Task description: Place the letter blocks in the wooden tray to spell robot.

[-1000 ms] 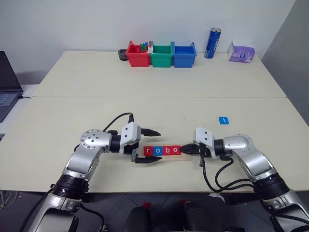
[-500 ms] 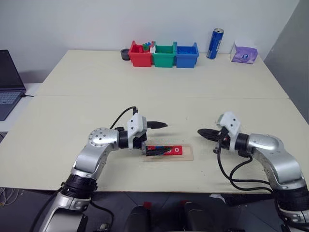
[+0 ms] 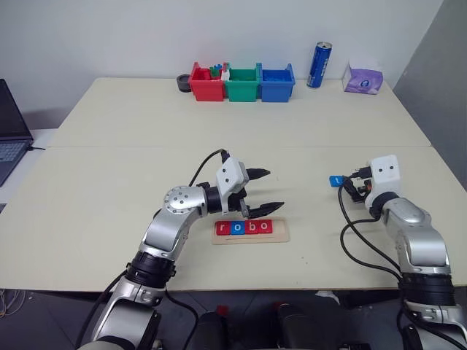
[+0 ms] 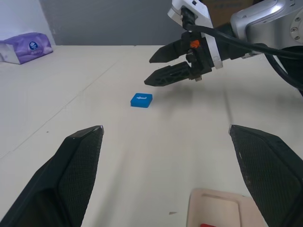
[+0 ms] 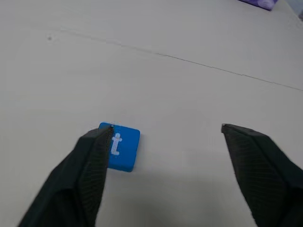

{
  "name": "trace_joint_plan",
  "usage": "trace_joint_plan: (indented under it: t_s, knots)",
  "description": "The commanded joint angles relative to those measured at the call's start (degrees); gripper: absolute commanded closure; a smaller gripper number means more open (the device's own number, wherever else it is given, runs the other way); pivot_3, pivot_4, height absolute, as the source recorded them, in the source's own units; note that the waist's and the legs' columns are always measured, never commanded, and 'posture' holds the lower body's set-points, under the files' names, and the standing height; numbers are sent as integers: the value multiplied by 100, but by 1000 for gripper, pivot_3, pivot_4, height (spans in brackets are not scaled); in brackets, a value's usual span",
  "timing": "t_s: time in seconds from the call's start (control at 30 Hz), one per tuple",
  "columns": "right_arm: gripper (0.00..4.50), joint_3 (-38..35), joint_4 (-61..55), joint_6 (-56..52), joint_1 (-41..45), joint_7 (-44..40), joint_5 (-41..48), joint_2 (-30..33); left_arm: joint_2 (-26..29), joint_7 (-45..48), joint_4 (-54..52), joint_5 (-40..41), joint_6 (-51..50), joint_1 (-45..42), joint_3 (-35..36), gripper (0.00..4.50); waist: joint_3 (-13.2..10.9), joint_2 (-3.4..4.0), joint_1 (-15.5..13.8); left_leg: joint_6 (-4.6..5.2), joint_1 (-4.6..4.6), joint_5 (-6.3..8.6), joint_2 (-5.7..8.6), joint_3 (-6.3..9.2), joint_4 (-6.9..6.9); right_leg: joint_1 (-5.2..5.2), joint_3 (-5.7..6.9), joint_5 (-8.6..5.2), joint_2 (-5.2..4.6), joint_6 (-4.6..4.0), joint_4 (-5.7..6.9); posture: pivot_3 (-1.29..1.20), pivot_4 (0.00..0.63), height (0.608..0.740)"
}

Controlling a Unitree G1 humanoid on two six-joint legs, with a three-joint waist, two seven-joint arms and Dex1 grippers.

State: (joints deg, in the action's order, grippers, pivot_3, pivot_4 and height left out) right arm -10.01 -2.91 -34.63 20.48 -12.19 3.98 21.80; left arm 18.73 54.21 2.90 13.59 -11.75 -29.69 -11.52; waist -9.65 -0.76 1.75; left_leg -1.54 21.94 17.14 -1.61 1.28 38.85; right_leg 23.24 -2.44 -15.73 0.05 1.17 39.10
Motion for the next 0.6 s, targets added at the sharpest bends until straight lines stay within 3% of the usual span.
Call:
trace_joint_plan:
  t_s: [0.03, 0.6]
  knots:
    - [28, -203, -134, -219, 190, 435, 86, -300, -31, -71, -18, -60, 195, -115, 20, 0, 0, 0, -3, 0, 0, 0, 0, 0, 0, 0, 0, 0, 0, 0, 0, 0, 150, 740]
    - [28, -121, 548, -178, 338, 750, 217, -744, 54, 20, -63, -36, 215, -86, 19, 0, 1, 1, -5, 0, 2, 0, 1, -1, -1, 1, 2, 0, -4, 0, -2, 0, 150, 740]
